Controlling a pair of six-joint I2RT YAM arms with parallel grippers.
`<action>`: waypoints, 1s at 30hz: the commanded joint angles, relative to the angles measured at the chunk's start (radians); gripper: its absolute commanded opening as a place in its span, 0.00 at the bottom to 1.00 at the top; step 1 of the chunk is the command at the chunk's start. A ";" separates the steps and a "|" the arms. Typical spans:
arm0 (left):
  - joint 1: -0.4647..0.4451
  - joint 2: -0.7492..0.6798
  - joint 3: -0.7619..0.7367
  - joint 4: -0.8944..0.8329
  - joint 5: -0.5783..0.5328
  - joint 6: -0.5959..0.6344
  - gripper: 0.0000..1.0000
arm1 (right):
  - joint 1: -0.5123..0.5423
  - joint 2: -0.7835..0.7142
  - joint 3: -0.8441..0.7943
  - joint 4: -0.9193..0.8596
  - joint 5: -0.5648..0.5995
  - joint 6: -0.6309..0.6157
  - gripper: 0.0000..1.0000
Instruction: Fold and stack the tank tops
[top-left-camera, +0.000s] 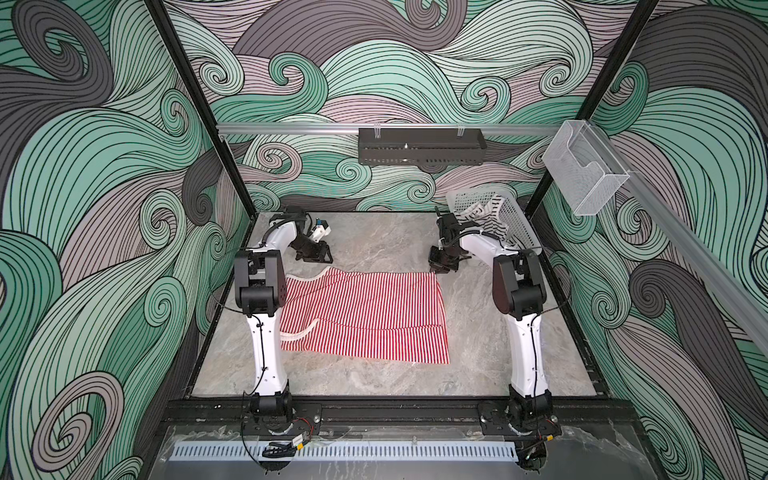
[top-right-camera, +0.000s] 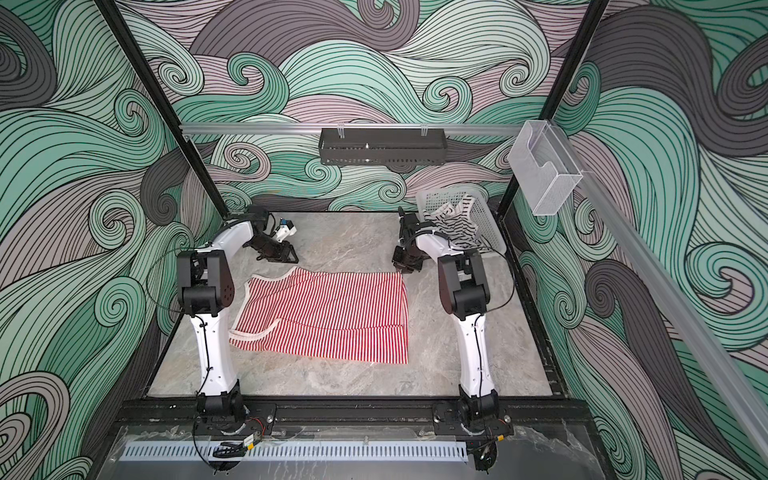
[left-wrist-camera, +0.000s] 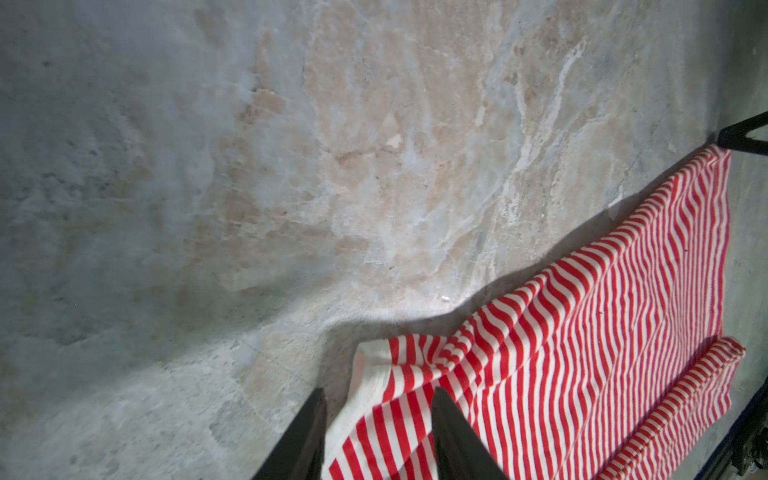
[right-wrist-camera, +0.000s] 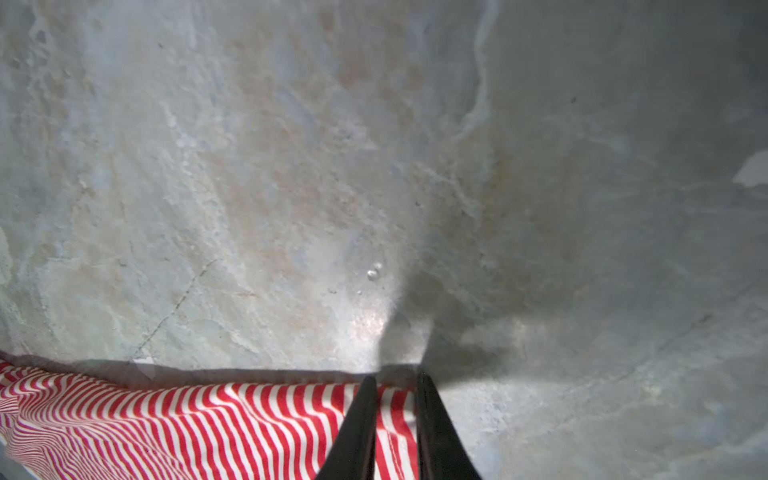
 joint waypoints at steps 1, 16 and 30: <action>-0.005 -0.017 0.009 -0.010 0.025 -0.011 0.45 | -0.002 0.019 0.025 -0.014 -0.006 0.000 0.12; -0.012 0.031 0.044 -0.060 0.038 0.006 0.47 | 0.012 -0.058 -0.018 0.001 -0.016 -0.003 0.00; -0.046 0.106 0.097 -0.080 -0.069 0.005 0.44 | 0.013 -0.111 -0.075 0.022 -0.007 -0.002 0.00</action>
